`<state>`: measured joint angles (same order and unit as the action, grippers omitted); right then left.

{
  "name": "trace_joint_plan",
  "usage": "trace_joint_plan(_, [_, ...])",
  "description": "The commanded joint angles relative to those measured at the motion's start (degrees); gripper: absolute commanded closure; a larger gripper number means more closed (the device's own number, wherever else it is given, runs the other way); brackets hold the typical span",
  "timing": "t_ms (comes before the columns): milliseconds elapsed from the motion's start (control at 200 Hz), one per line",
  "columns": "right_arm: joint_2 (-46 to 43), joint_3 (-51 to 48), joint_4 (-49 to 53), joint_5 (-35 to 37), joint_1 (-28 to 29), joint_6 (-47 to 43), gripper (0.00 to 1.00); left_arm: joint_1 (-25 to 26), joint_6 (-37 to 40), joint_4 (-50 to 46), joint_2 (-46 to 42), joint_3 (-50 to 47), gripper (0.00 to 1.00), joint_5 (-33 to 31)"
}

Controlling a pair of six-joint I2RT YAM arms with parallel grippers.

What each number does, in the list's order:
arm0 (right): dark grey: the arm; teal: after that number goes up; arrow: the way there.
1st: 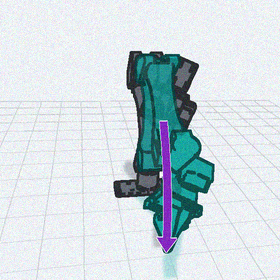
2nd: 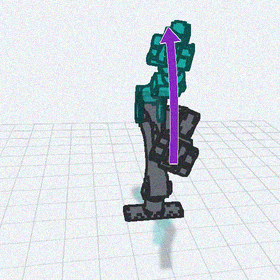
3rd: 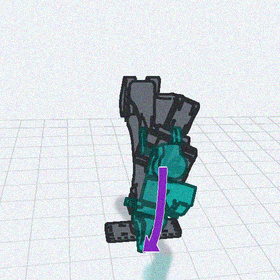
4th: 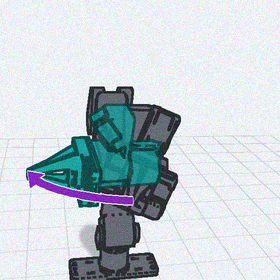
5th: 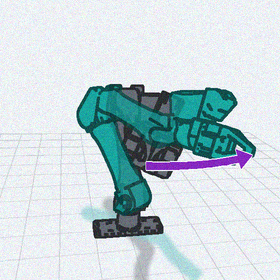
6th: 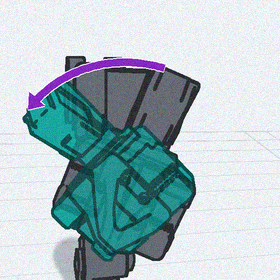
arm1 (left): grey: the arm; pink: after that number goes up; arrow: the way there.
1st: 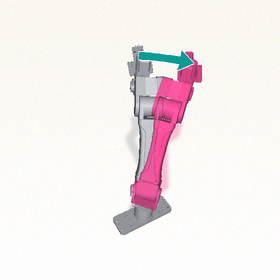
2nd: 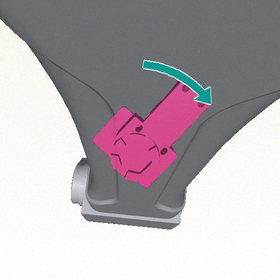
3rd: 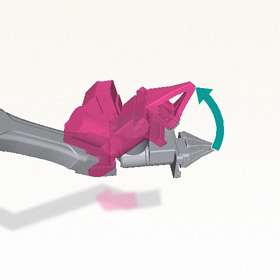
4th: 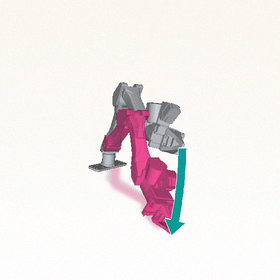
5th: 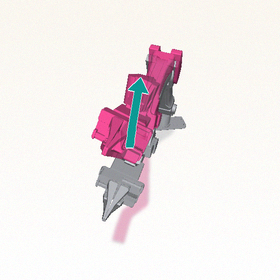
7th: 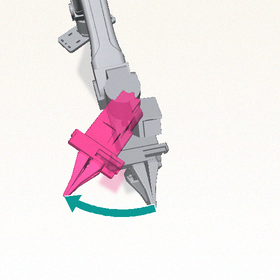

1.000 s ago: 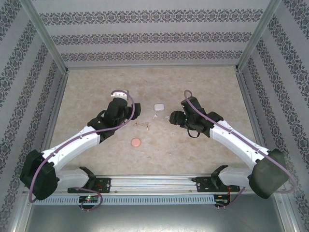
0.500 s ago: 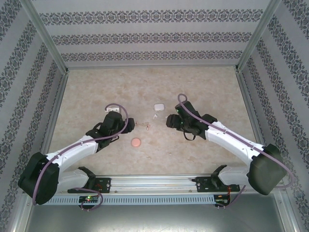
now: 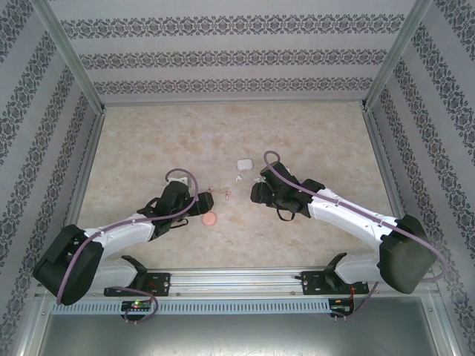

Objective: Insert the wireless bluetooth earbuds into the charging case

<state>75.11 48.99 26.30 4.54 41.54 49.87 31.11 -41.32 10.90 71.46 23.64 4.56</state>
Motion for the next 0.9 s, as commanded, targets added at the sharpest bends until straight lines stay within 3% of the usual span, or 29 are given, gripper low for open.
trace_joint_plan(0, [-0.42,0.84,0.24,2.05,0.66,1.54,0.35,2.21,-3.14,5.28,1.13,-0.55,0.14,0.97])
trace_joint_plan(360, [-1.67,1.37,0.95,2.6,0.72,1.61,0.35,8.64,-7.35,8.09,5.22,-1.0,0.13,-1.0])
trace_joint_plan(894, [-0.72,2.42,1.21,2.56,0.82,2.07,0.35,14.31,-13.72,2.93,-8.05,-2.85,0.13,-6.6])
